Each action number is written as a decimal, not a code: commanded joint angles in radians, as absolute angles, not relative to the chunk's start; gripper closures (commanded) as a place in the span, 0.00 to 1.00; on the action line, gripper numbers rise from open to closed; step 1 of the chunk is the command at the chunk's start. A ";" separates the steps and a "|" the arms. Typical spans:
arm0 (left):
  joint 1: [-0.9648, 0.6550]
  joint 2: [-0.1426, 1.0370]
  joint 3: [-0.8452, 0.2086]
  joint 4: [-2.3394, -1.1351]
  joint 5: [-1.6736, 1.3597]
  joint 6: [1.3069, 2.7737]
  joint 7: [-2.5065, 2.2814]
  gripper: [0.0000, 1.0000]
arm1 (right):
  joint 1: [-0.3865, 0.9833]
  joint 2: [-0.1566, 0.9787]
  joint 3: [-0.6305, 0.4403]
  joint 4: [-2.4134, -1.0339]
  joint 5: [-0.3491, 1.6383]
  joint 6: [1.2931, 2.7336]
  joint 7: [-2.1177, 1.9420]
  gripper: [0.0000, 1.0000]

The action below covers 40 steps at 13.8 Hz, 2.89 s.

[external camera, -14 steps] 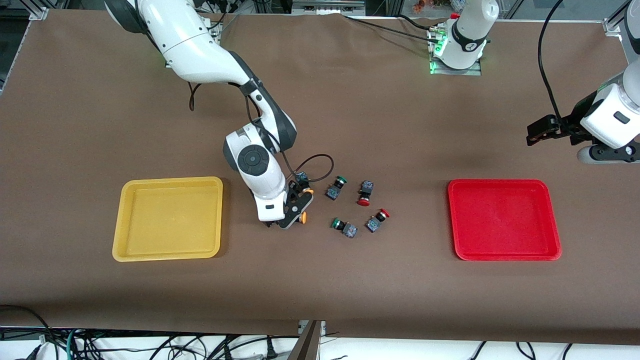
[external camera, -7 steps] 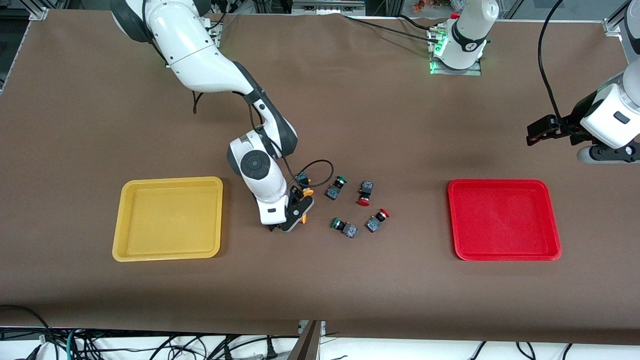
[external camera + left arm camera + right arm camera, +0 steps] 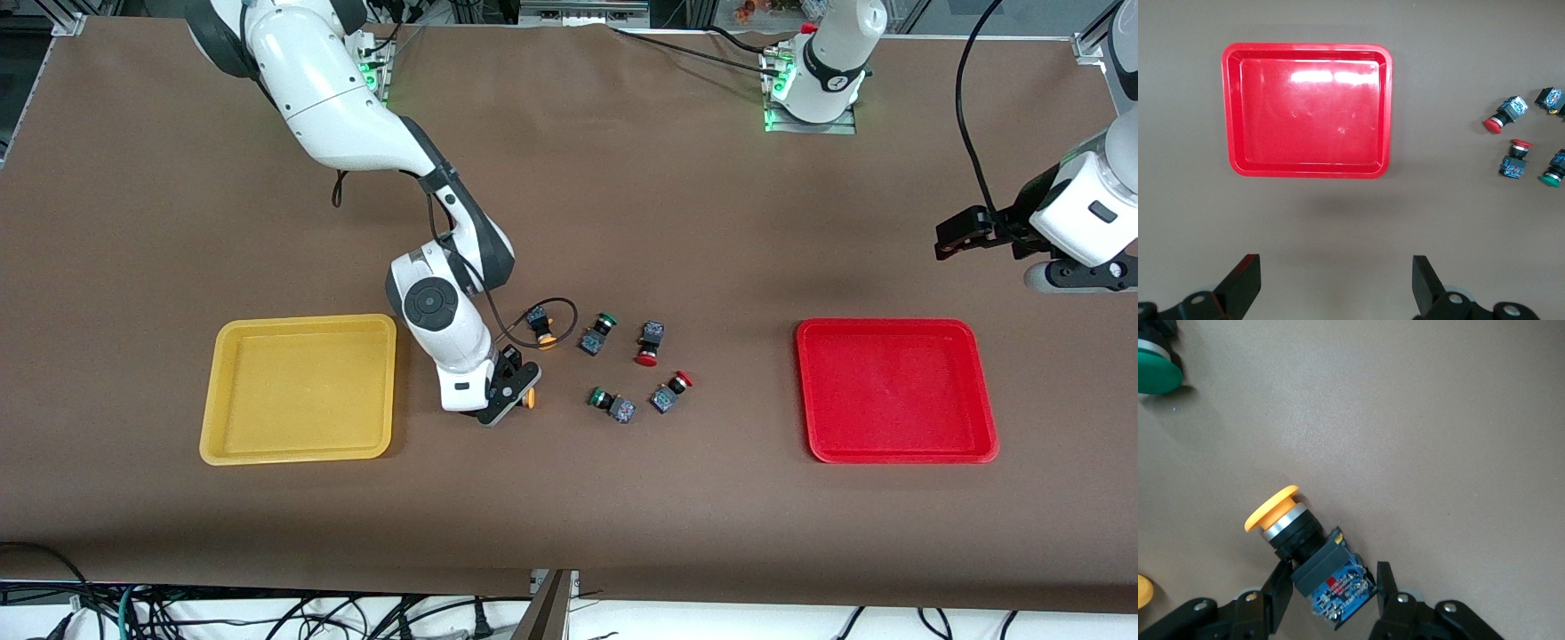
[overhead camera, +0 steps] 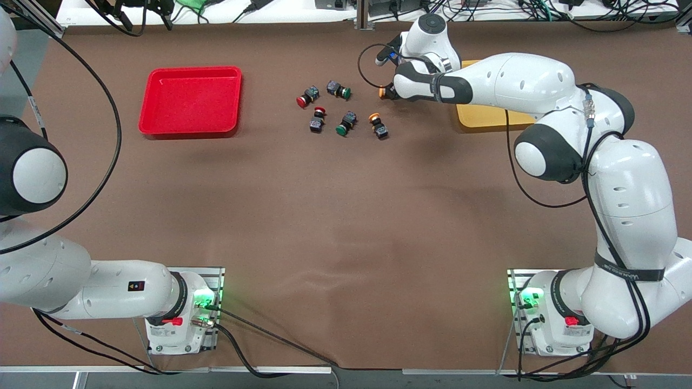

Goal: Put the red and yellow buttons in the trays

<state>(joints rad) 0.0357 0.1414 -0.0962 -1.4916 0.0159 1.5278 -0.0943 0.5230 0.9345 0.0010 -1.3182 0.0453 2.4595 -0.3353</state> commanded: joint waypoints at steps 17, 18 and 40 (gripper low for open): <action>-0.333 0.653 -0.114 -1.419 -0.002 1.951 -0.091 0.00 | 0.262 0.738 -0.132 -1.338 0.021 1.927 -0.574 0.71; -0.345 0.675 -0.112 -1.420 0.002 1.995 -0.089 0.00 | 0.258 0.741 -0.156 -1.344 0.021 1.933 -0.586 0.71; -0.371 0.859 -0.110 -1.422 0.218 2.424 -0.101 0.00 | 0.273 0.744 -0.025 -1.345 0.238 1.905 -0.151 0.22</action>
<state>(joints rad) -0.3590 0.8312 -0.1203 -1.4564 0.1957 2.4044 -0.0957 0.2788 0.7621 -0.0664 -1.3322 0.2228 1.9212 -0.2371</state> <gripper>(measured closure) 0.000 0.220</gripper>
